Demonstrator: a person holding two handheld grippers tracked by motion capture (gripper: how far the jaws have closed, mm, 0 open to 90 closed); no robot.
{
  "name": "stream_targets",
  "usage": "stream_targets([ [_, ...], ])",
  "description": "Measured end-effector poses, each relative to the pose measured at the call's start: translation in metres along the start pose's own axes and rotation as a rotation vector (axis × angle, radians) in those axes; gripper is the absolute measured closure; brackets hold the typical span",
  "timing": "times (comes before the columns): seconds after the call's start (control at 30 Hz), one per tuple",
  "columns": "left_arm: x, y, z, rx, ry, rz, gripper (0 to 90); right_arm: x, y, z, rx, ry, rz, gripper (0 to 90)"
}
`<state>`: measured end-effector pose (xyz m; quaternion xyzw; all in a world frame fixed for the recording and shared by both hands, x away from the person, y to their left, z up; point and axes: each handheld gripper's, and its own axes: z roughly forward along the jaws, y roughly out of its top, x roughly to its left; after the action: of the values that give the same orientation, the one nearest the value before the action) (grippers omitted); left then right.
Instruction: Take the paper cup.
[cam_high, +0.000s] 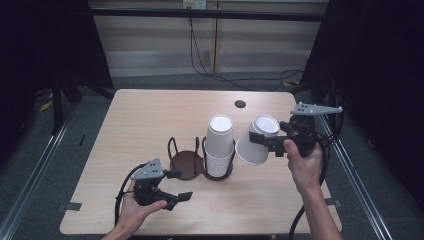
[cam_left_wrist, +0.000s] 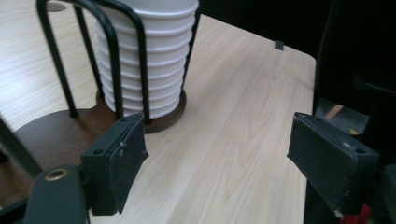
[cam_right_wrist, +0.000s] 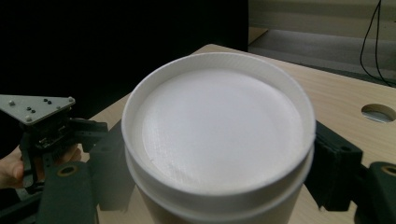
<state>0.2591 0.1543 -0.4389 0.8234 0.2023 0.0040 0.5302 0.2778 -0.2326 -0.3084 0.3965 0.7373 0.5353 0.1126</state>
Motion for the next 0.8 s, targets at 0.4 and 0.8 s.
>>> stream_targets([
  [0.4,-0.006,0.033,0.010,-0.049,-0.066,0.033,15.9,0.010,-0.022,0.004,0.033,0.033,0.016,23.5],
  [0.8,-0.013,0.036,0.019,-0.072,-0.102,0.069,16.0,0.027,-0.035,0.026,0.071,0.092,-0.007,23.6],
])
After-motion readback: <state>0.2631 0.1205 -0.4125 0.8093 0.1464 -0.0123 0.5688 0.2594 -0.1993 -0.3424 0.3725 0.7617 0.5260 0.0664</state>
